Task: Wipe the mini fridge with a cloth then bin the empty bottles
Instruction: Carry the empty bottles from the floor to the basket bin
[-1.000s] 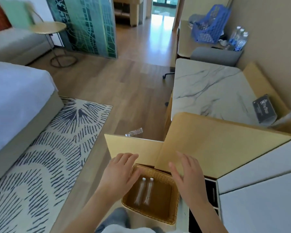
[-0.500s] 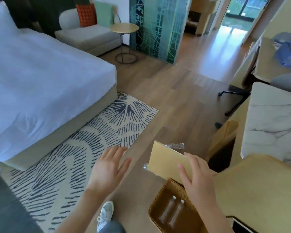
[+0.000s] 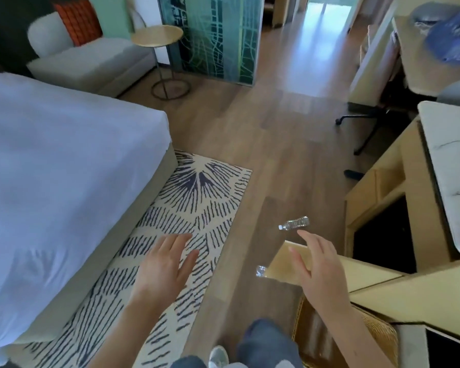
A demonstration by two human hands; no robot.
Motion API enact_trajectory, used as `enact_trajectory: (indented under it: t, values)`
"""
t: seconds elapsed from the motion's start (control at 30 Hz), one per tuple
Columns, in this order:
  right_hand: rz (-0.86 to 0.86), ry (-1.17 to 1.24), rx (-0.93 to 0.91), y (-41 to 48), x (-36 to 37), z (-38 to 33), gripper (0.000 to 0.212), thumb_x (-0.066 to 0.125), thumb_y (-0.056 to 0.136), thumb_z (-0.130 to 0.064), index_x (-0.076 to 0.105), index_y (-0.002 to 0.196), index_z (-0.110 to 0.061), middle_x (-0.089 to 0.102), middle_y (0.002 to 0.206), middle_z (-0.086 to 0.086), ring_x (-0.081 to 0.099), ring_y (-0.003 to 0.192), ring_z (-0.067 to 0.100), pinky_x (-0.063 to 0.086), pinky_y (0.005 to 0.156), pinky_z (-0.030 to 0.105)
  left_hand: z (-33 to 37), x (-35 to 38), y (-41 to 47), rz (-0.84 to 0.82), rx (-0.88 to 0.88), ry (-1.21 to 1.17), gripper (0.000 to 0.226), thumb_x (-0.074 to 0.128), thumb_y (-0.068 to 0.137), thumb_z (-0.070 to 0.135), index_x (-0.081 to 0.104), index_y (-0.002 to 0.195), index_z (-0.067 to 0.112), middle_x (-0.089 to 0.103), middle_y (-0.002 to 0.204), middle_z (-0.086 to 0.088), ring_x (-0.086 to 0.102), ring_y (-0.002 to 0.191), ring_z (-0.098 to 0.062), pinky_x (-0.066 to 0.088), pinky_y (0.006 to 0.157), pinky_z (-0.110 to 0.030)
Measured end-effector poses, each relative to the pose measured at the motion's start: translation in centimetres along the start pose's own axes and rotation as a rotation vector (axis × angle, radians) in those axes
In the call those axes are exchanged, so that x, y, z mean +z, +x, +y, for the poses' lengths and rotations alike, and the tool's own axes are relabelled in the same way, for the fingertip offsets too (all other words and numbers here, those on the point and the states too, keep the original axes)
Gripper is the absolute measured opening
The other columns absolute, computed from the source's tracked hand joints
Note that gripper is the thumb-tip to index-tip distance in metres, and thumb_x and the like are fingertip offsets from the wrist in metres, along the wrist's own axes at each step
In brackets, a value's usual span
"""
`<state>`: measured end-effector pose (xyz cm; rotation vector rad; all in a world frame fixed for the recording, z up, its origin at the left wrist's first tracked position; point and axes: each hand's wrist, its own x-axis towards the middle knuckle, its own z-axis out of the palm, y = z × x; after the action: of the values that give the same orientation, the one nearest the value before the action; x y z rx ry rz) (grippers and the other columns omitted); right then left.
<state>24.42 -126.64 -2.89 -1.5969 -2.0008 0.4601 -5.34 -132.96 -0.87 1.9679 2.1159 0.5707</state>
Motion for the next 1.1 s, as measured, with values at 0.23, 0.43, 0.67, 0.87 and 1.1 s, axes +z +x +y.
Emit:
enact_trajectory:
  t: [0.23,0.43,0.67,0.87,1.1]
  values:
    - [-0.004,-0.043,0.06,8.6,3.9,-0.2,0.055,0.042,0.095,-0.05,0.065,0.126,-0.011,0.068,0.119,0.006,0.06,0.111,0.02,0.044,0.091,0.026,-1.1,2.8,10.9,-0.07,0.069,-0.026,0.054,0.032,0.098,0.046,0.064,0.121,0.008,0.068,0.108,-0.004,0.064,0.097,-0.025,0.056,0.079,-0.041]
    - [0.056,-0.012,0.174,20.2,7.1,2.8,0.053,0.048,0.092,-0.049,0.064,0.128,-0.014,0.067,0.125,0.007,0.061,0.113,0.024,0.053,0.098,0.044,-2.6,6.1,23.9,-0.192,0.117,0.053,0.063,0.022,0.098,0.055,0.057,0.131,0.015,0.063,0.12,0.002,0.057,0.109,-0.018,0.05,0.092,-0.034]
    - [0.206,-0.113,0.281,34.5,4.1,7.2,0.05,0.046,0.095,-0.046,0.064,0.126,-0.01,0.068,0.12,0.008,0.06,0.115,0.028,0.049,0.097,0.042,1.3,6.2,44.6,-0.208,0.362,0.036,0.052,0.036,0.101,0.047,0.061,0.127,0.009,0.066,0.118,-0.004,0.06,0.106,-0.025,0.051,0.091,-0.039]
    - [0.401,-0.224,0.467,39.7,0.9,11.1,0.047,0.051,0.096,-0.039,0.064,0.124,-0.005,0.068,0.115,0.011,0.061,0.109,0.028,0.051,0.092,0.038,8.1,8.9,58.2,-0.241,0.625,-0.034,0.051,0.034,0.098,0.044,0.061,0.123,0.009,0.066,0.112,-0.005,0.06,0.101,-0.026,0.051,0.085,-0.038]
    - [0.572,-0.312,0.845,40.5,1.5,14.2,0.048,0.05,0.097,-0.04,0.062,0.129,-0.007,0.067,0.12,0.011,0.061,0.116,0.028,0.051,0.094,0.041,15.1,16.7,68.4,-0.433,0.984,-0.062,0.046,0.039,0.097,0.042,0.065,0.116,0.009,0.067,0.104,-0.002,0.062,0.093,-0.026,0.051,0.077,-0.036]
